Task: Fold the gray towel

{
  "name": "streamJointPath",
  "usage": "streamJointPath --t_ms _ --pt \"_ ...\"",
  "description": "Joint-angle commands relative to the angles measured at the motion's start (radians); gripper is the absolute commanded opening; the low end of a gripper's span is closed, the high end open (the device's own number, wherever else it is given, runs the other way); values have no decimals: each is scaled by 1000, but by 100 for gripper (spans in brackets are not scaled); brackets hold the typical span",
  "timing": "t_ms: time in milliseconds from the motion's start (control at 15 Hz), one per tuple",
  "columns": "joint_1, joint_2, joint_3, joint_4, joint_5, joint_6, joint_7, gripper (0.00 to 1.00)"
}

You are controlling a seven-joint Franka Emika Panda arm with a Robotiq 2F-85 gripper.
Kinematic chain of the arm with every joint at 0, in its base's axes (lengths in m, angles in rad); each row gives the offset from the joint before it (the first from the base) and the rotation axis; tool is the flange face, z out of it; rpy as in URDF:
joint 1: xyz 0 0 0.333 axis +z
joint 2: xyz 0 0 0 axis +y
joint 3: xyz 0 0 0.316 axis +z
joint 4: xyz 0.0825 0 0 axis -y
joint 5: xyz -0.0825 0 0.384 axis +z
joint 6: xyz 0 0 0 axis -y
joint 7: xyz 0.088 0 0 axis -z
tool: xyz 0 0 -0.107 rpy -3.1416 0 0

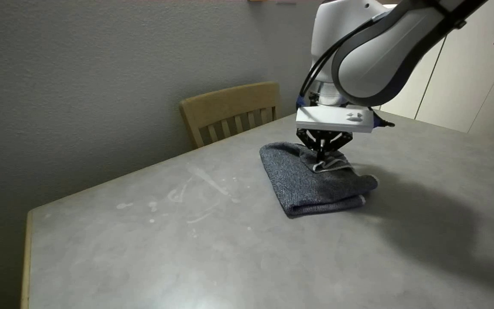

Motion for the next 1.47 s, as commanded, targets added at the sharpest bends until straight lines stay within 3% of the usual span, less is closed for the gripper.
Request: streamJointPath --t_ms 0,333,667,867,1133,1400 --pt "5 -44 -29 -31 -42 -47 -2 1" --pt "-47 -66 5 -45 -50 0 -102 1" --pt "-182 -95 112 -80 24 150 -447 1" --pt "-355 -94 257 -98 36 217 -665 1" --pt "-619 -46 499 -94 50 270 -952 1" --pt "-878 25 747 -83 71 250 -1239 1"
